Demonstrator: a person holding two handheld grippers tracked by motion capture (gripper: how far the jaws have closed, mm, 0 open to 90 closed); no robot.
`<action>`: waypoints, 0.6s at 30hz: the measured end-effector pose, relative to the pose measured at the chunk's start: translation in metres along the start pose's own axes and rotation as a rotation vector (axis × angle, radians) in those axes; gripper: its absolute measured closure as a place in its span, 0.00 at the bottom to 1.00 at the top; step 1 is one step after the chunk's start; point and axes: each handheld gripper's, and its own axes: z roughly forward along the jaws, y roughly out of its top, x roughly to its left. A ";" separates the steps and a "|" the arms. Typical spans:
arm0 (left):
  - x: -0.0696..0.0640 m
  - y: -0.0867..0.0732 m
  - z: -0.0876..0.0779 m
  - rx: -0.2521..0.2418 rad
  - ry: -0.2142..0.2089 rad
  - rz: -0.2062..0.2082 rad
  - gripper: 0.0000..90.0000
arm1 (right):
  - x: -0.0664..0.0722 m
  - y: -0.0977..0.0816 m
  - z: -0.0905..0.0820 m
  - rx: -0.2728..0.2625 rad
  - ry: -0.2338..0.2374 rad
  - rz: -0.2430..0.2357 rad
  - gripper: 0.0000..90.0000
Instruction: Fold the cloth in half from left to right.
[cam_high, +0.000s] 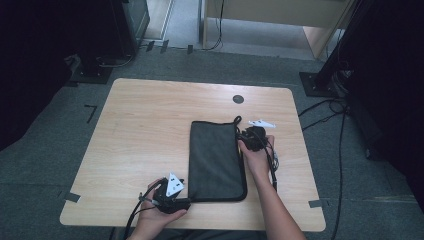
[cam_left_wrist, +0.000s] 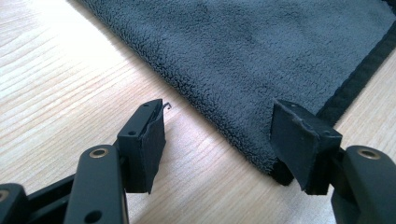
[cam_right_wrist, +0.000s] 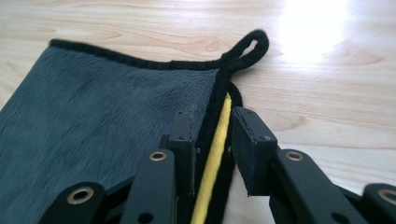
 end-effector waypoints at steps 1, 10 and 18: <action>0.000 0.000 0.000 0.001 0.001 0.004 0.40 | -0.001 0.001 0.004 0.007 0.006 0.015 0.77; 0.000 0.000 0.000 0.001 0.001 0.004 0.40 | -0.005 0.005 0.024 0.045 0.018 0.067 0.88; 0.000 0.000 0.000 0.001 0.002 0.003 0.40 | -0.001 0.011 0.017 0.018 -0.057 0.005 1.00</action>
